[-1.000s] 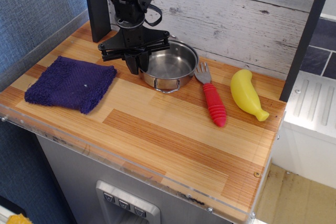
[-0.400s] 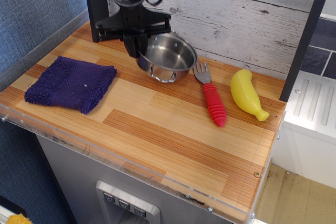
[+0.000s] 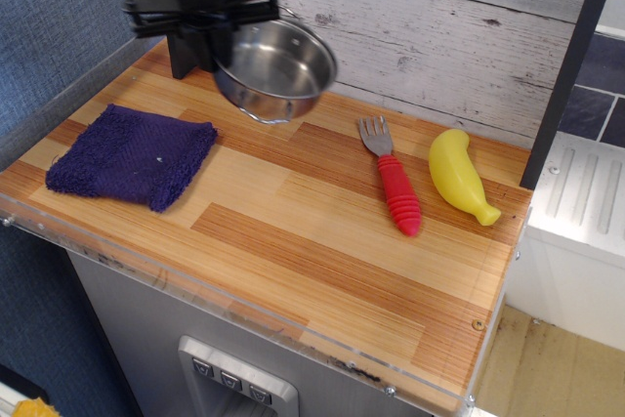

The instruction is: Hold the steel pan from center of the table and place it on top of black cloth.

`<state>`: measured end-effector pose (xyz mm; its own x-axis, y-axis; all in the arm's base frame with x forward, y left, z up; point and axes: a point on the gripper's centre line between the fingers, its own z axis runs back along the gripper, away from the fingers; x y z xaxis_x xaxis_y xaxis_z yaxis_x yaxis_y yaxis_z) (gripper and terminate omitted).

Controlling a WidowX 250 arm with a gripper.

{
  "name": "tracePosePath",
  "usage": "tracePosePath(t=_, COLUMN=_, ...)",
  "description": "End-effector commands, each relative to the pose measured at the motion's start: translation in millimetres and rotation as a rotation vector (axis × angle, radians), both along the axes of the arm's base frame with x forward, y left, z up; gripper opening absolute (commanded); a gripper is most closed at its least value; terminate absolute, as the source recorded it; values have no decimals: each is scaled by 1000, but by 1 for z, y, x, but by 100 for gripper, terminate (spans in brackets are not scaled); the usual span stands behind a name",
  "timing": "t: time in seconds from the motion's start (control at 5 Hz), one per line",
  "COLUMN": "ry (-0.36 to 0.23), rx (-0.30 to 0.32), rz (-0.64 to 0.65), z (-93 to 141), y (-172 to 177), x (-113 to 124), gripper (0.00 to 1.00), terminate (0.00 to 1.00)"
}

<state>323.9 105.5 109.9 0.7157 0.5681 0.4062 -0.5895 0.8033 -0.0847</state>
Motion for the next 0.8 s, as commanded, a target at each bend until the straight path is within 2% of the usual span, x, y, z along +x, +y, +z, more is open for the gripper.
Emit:
tracePosePath(t=0.0, ry=-47, rx=30, rz=41, z=13, y=38, x=-40, gripper=0, terminate=0)
tracePosePath(t=0.4, ry=-24, rx=59, rz=82, z=-5, y=76, x=-66, gripper=0, terminate=0)
tracePosePath(t=0.6, ry=-6, rx=49, rz=123, z=-16, y=87, x=-76, gripper=0, terminate=0)
